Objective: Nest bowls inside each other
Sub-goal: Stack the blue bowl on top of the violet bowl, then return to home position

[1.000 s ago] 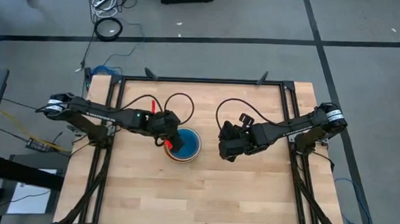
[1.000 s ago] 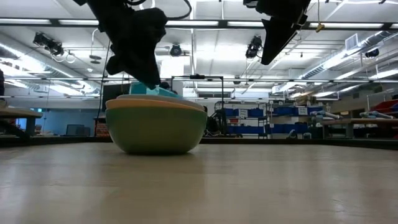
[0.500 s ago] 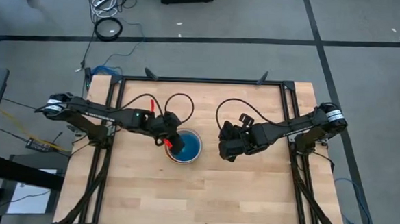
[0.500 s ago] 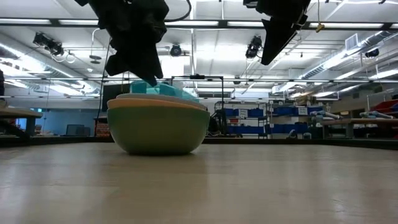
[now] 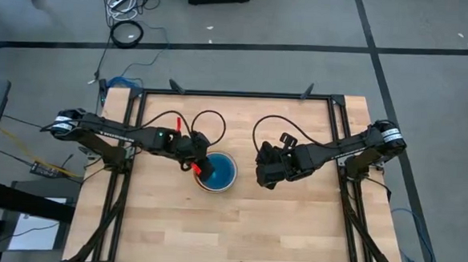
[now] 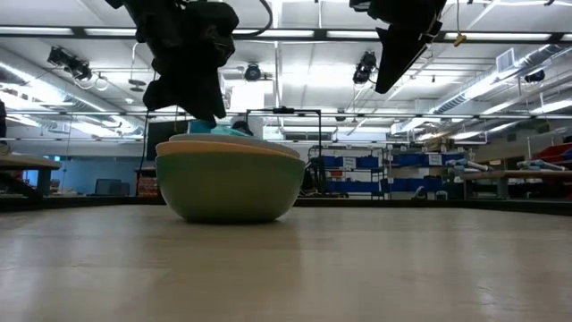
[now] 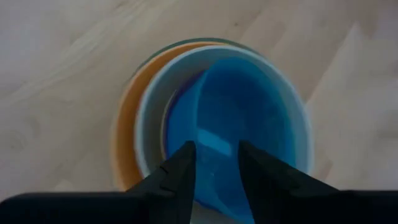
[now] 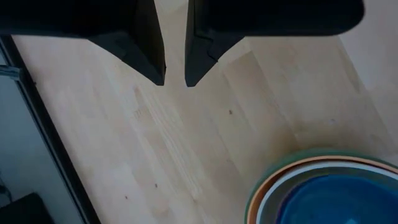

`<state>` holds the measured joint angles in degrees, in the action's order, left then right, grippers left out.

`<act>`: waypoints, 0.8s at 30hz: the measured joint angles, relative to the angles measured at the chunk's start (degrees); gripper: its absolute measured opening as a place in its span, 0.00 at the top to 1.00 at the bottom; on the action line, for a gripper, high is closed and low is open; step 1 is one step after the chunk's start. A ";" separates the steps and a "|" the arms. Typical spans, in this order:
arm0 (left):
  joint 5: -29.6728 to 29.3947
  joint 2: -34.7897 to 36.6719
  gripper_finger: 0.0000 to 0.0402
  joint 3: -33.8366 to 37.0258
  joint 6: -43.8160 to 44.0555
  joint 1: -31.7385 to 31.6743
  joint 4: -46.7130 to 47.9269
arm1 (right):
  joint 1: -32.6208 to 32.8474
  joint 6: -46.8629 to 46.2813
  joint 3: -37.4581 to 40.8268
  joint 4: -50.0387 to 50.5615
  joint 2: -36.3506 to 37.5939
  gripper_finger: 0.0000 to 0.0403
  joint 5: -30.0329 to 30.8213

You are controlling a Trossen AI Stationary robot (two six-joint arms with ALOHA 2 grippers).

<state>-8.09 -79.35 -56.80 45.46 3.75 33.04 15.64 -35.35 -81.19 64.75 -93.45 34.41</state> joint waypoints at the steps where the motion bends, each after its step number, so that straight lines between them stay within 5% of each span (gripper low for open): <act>1: -0.57 0.00 0.68 0.00 0.13 0.00 0.49 | 0.00 0.00 0.00 0.00 0.00 0.88 -0.01; 8: -1.08 0.00 0.66 0.00 -0.24 0.00 0.68 | -0.02 0.00 0.00 0.00 0.00 0.88 -0.02; 24: 2.30 0.24 0.43 -2.32 -1.65 -0.02 0.82 | -0.02 1.52 0.02 -0.31 0.00 0.88 -0.10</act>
<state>-5.79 -79.11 -59.12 43.82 3.73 33.86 15.62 -33.84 -81.17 64.44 -93.45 34.31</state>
